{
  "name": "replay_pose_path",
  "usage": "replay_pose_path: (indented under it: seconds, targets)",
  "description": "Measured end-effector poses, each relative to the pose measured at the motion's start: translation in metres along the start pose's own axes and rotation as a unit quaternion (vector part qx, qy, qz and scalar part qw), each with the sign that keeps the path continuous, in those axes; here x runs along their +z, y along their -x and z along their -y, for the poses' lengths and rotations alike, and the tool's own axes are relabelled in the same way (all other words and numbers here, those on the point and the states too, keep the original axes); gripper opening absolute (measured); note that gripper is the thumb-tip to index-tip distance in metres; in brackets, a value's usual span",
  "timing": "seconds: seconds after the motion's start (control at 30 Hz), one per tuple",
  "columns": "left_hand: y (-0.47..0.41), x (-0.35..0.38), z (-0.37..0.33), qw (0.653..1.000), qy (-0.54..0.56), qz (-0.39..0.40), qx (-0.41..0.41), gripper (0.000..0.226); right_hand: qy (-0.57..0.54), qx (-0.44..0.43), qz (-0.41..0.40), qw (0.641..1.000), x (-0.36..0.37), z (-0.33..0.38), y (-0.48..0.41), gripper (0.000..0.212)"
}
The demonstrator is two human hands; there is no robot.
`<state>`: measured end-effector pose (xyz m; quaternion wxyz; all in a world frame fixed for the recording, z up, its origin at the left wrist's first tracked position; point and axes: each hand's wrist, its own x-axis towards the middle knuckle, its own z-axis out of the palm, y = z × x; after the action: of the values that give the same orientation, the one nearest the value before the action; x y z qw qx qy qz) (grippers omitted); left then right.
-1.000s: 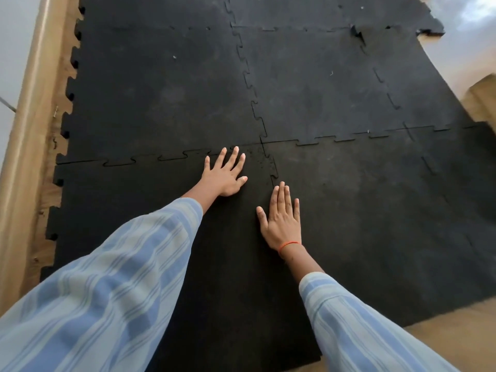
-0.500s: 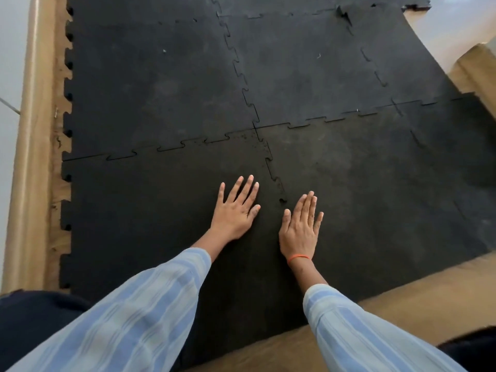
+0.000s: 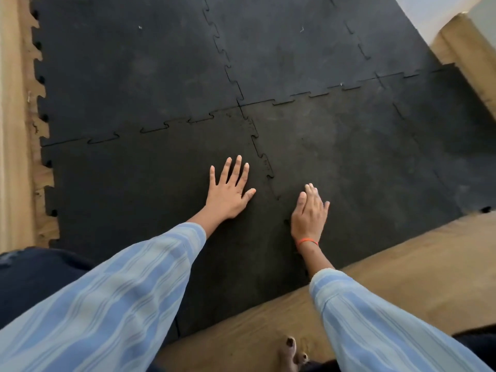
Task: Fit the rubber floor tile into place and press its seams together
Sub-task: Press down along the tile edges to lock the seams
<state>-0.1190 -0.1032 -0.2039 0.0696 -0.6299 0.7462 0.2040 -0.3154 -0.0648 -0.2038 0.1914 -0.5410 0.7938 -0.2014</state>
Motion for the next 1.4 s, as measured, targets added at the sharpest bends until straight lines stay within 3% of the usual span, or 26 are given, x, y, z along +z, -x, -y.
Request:
replay_pose_path:
  seconds: [0.07,0.33,0.6,0.87,1.03,1.23,1.4]
  targets:
    - [0.009,0.012,-0.010,1.000,-0.005,-0.025,0.007,0.069,0.065,0.044,-0.073,0.994,-0.009,-0.020,0.028,0.063]
    - [0.013,0.026,-0.014,0.997,-0.021,-0.069,0.010,0.069,0.159,0.038,-0.068,0.984,0.009,-0.035,0.039,0.050]
    - [0.012,0.028,-0.014,0.997,-0.018,-0.069,0.014,0.068,0.141,0.030,-0.074,0.987,0.009,-0.038,0.056,0.050]
    - [0.012,0.027,-0.015,0.998,-0.021,-0.058,0.010,0.068,0.188,0.016,-0.031,0.981,0.010,-0.031,0.074,0.056]
    - [0.013,0.024,-0.015,0.998,-0.023,-0.064,0.014,0.067,0.220,-0.207,0.091,0.949,0.019,-0.010,0.071,0.060]
    - [0.014,0.023,-0.012,0.998,-0.015,-0.058,0.023,0.058,0.224,-0.189,0.116,0.949,0.020,-0.004,0.071,0.061]
    - [-0.008,-0.003,-0.004,0.996,-0.016,-0.023,0.083,0.052,0.206,-0.176,0.152,0.951,0.019,0.009,0.057,0.060]
